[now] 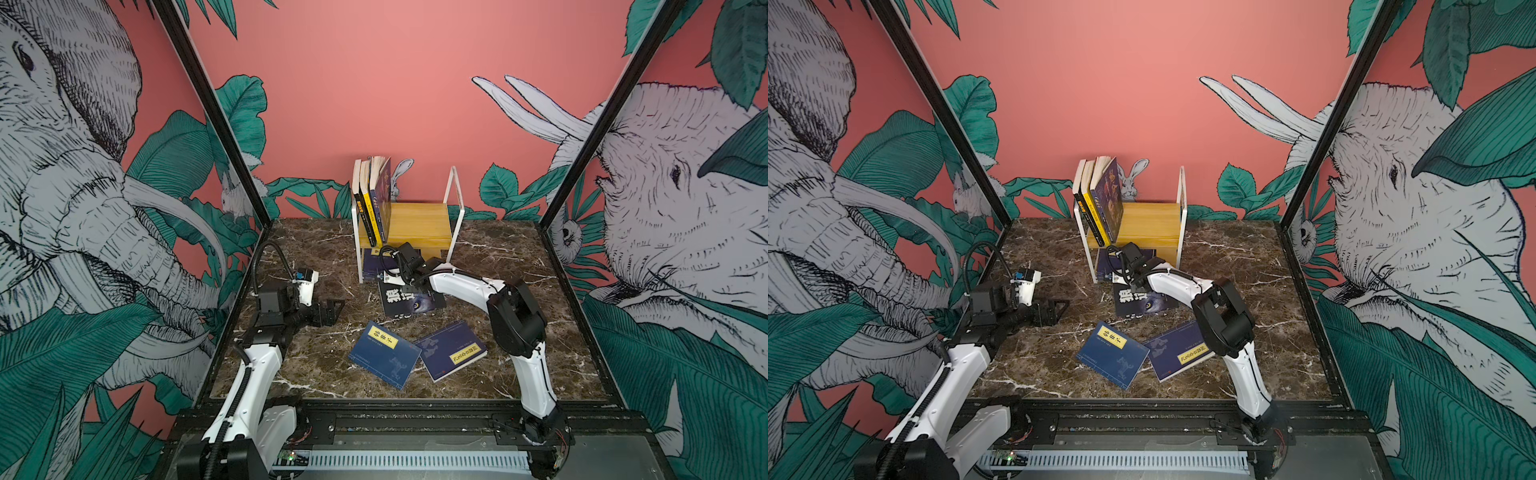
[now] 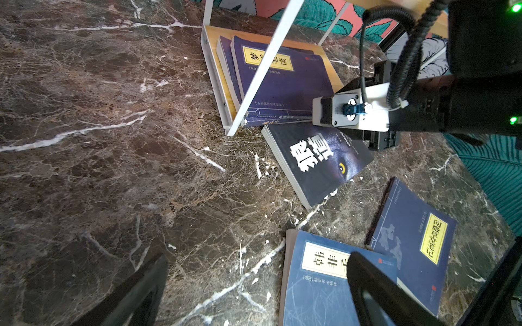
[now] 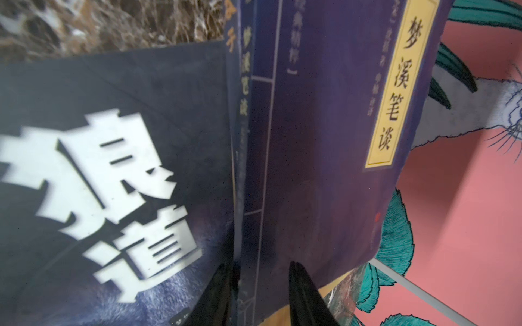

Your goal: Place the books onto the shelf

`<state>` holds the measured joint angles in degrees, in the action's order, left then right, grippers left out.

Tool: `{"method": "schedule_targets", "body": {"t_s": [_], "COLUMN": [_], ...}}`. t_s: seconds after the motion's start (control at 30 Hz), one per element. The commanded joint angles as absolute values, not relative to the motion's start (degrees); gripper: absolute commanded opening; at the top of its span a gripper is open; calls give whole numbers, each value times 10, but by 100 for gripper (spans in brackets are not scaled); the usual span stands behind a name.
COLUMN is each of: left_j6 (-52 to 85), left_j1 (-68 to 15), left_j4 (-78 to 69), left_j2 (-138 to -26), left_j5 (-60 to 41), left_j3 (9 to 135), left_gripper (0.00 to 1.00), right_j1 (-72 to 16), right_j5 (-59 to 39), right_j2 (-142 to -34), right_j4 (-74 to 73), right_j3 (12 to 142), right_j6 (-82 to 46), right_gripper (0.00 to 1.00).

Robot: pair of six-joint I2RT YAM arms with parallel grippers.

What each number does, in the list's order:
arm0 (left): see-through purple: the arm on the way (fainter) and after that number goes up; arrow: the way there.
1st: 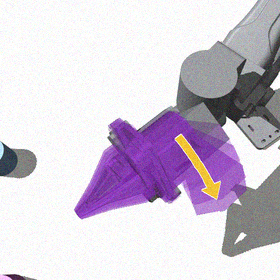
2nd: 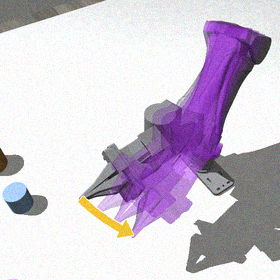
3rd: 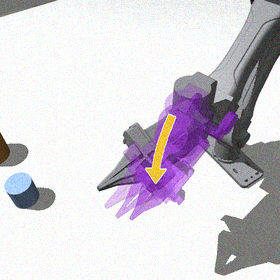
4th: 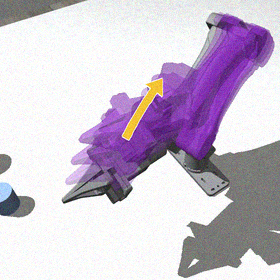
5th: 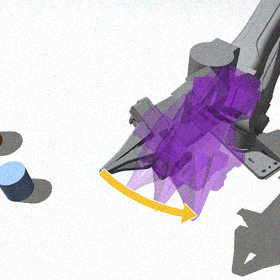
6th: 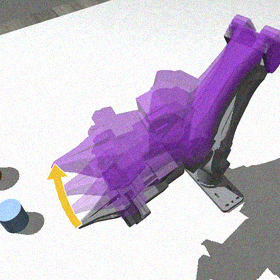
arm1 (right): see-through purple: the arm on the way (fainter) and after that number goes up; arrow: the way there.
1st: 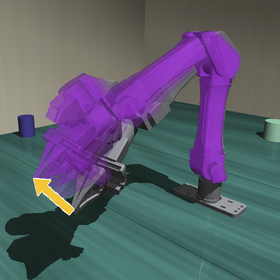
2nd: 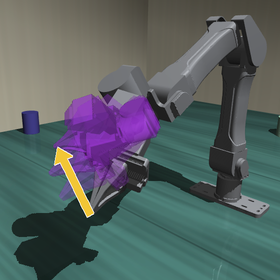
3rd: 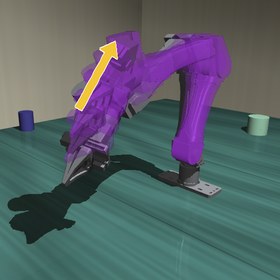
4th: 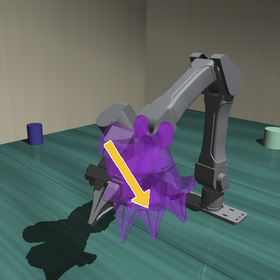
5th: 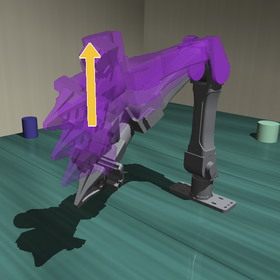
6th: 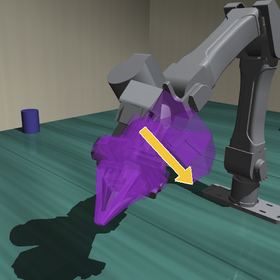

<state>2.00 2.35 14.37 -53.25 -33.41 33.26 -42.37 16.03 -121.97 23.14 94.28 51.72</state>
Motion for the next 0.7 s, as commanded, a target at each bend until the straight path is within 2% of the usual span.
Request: {"method": "schedule_targets", "body": {"t_s": [0.0, 0.3, 0.67], "left_j6": [12, 12, 12], "left_j1": [24, 24, 24], "left_j4": [134, 139, 135], "left_j2": [-525, -525, -531], "left_j5": [-340, -340, -340], "left_j3": [322, 325, 325], "left_gripper": [99, 99, 99], "right_j1": [-418, -410, -406], "right_j5": [159, 169, 161], "right_j2": [-1189, -1198, -1195], "right_j4": [219, 212, 205], "right_j3": [934, 935, 928], "right_j6": [520, 521, 523], "right_gripper": [33, 27, 25]}}
